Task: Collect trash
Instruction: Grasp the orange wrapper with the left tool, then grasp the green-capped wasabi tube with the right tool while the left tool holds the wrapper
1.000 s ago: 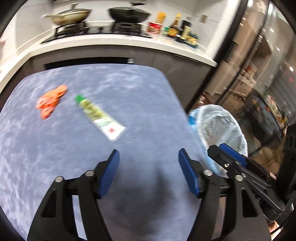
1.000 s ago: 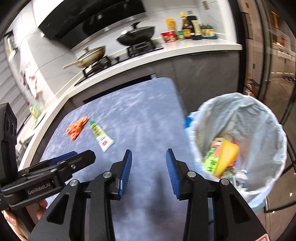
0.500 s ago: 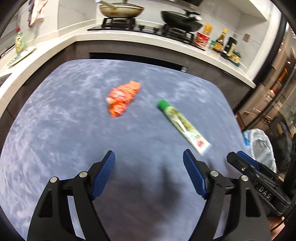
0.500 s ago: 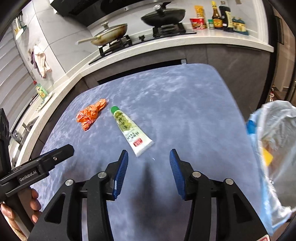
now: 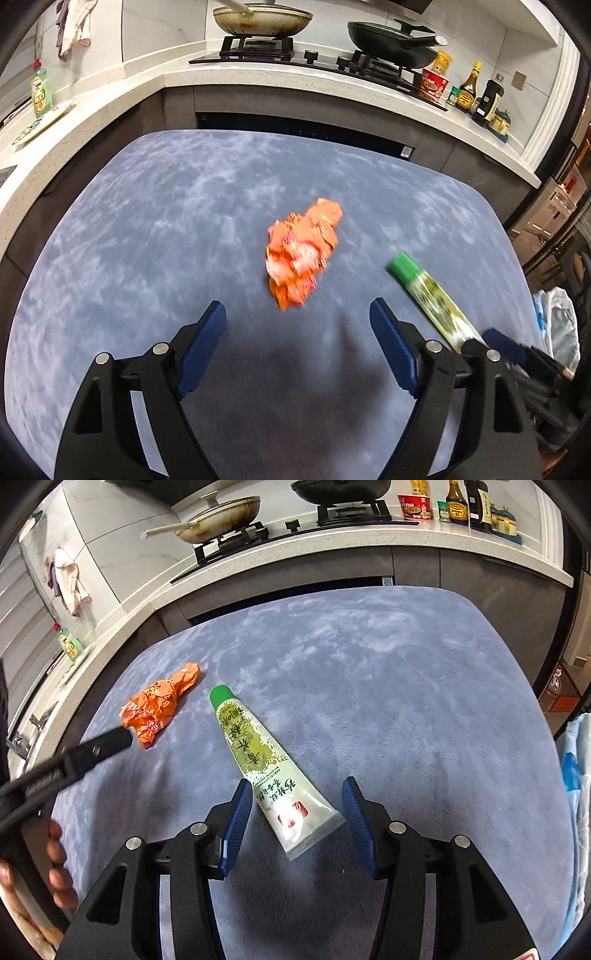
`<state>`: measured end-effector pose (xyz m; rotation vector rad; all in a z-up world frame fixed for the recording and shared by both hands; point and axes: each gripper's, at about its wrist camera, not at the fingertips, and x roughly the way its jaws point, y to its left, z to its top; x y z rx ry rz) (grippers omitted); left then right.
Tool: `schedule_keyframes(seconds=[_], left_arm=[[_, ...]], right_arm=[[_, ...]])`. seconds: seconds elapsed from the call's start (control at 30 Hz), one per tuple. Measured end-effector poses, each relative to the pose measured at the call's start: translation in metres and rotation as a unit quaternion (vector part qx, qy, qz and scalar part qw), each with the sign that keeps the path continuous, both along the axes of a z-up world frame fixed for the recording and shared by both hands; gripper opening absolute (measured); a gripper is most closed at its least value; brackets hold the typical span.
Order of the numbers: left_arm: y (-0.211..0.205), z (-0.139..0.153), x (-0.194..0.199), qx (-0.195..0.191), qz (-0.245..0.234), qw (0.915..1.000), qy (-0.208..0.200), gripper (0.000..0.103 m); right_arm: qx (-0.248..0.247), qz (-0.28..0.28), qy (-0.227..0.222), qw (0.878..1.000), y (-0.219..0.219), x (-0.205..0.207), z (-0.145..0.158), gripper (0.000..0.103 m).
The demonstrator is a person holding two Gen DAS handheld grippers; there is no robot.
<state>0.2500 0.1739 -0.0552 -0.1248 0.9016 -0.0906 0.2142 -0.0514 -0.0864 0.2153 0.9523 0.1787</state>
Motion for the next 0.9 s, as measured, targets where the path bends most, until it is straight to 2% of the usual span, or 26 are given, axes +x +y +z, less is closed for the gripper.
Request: schedule_keyframes(seconds=[0.17,0.23,0.37,0.4,0.47,0.6,0.9], left_arm=[[0.000,-0.006,0.022,-0.003,-0.012,0.9999,-0.003,0.076],[-0.002,-0.011,0.030,-0.003,-0.019,0.9998,-0.002,0.071],[-0.008,-0.020,0.040,0.000,-0.033,0.9994,0.014,0.036],[-0.009,-0.021,0.041,0.000,-0.035,0.9993,0.016,0.032],[-0.010,-0.020,0.039,-0.005,-0.037,0.9992,0.015,0.029],[-0.014,-0.014,0.028,-0.012,-0.043,0.9990,0.008,0.024],[-0.026,0.001,-0.021,-0.032,-0.067,0.9972,0.007,0.022]], right_arm=[[-0.006,0.011,-0.004,1.000,0.005,0.003,-0.001,0.051],[-0.009,0.014,-0.006,1.000,0.007,0.003,-0.001,0.043],[0.000,0.020,-0.008,1.000,0.006,0.000,0.000,0.033],[0.001,0.020,-0.009,1.000,0.006,-0.001,0.000,0.028],[0.004,0.022,-0.011,1.000,0.005,-0.005,0.003,0.019],[0.010,0.033,-0.012,0.999,0.006,-0.013,0.006,0.011],[0.033,0.057,0.001,0.998,0.014,-0.037,0.005,0.011]])
